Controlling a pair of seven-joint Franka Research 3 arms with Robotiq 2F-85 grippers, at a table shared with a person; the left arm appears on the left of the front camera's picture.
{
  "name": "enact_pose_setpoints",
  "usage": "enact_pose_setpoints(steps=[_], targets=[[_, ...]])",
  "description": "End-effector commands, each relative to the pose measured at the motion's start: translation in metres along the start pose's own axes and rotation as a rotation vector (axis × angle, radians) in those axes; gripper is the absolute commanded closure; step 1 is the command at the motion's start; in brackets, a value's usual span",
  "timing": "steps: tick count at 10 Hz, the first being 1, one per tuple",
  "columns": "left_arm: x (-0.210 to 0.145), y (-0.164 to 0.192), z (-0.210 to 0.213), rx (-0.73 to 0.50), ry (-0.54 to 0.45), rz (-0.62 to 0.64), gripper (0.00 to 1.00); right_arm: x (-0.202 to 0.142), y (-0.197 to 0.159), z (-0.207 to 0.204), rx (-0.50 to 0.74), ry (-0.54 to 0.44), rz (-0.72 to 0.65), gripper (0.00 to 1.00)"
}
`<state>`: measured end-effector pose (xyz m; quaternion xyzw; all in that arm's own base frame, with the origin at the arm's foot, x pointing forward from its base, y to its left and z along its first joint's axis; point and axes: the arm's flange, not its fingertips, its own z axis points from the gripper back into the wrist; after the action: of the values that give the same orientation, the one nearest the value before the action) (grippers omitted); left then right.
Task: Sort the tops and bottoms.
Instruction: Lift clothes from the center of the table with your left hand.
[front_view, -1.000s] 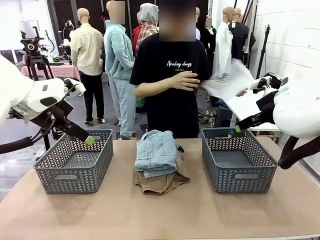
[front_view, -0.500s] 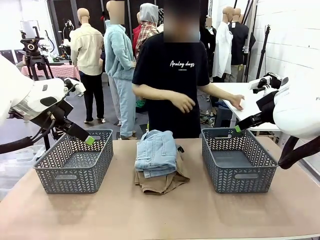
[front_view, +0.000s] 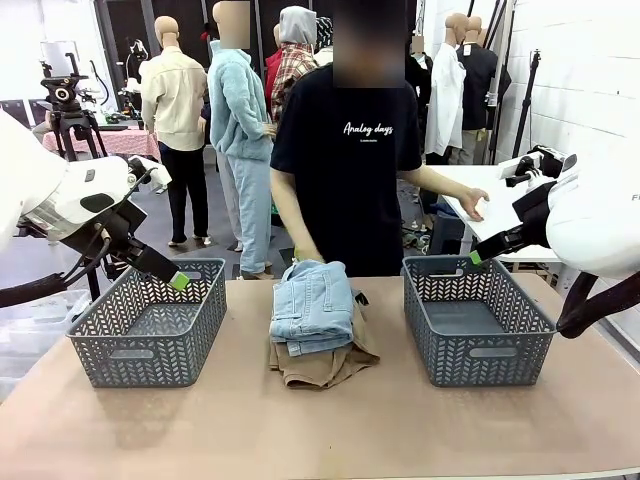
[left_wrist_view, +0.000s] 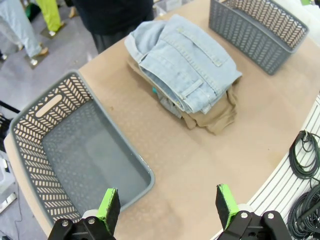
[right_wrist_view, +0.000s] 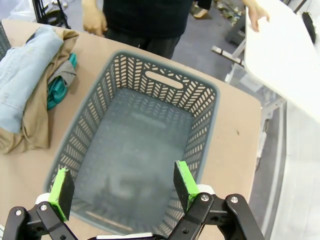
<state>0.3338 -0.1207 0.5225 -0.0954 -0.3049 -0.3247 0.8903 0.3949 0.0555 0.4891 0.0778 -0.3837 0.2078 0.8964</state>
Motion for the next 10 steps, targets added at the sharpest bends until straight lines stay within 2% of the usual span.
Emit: enact_pose_setpoints(steps=[1, 10], targets=[[-0.0007, 0.0015, 0.0005, -0.007, -0.006, 0.005, 0.0, 0.0005, -0.0007, -0.0004, 0.003, -0.01, 0.002, 0.0], [-0.0007, 0.0015, 0.0005, -0.007, -0.006, 0.005, 0.0, 0.0005, -0.0007, -0.0004, 0.003, -0.01, 0.002, 0.0]])
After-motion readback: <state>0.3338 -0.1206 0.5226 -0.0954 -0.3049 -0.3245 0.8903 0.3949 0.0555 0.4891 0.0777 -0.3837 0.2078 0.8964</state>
